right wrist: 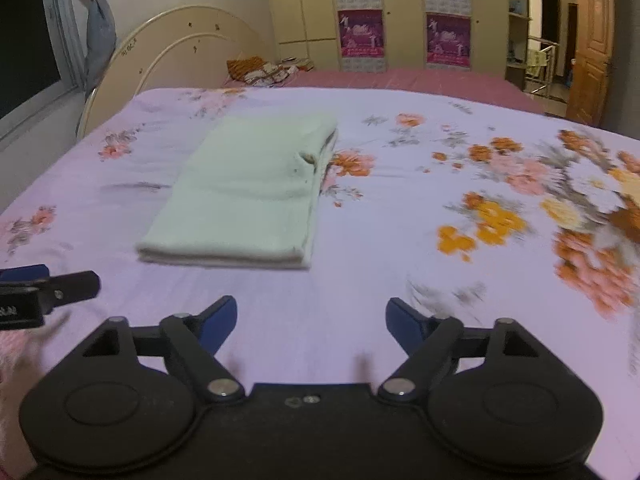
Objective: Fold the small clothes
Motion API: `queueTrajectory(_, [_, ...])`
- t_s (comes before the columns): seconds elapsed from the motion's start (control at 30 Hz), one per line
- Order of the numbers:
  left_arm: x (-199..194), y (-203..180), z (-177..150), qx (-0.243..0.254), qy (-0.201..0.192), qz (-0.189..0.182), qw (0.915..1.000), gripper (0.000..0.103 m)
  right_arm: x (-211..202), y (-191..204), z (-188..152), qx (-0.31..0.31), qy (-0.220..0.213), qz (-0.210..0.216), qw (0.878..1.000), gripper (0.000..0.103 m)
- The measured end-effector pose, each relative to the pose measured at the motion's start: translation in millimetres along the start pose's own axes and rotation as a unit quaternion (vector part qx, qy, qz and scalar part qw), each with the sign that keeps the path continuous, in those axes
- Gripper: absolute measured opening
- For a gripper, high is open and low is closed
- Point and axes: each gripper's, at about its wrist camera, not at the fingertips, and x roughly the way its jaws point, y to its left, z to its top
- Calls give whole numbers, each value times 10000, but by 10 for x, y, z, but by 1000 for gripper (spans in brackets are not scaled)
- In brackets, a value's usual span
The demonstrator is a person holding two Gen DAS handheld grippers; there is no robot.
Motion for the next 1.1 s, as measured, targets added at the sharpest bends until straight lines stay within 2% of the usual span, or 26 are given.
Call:
queueTrajectory(0.27, [-1118,-201,-187,141,-596,-65,9981,103,-1178,106,-209,146,-660,-60,9977,84])
queueTrajectory(0.53, [-1835,-469,-299,503,-798,-383,9948,103,-1911,185,-522,201,-841,-304,9958,86])
queueTrajectory(0.8, [-2215,-557,-298,465,-1038,-443,9925,103,-2344,230,-567,50,-1130,-422,9927,86])
queueTrajectory(1.1, [-2288,-476,-274,393,-1114,-432,9921,103,-2438,349,-517,-36,-1291,-501,9904,86])
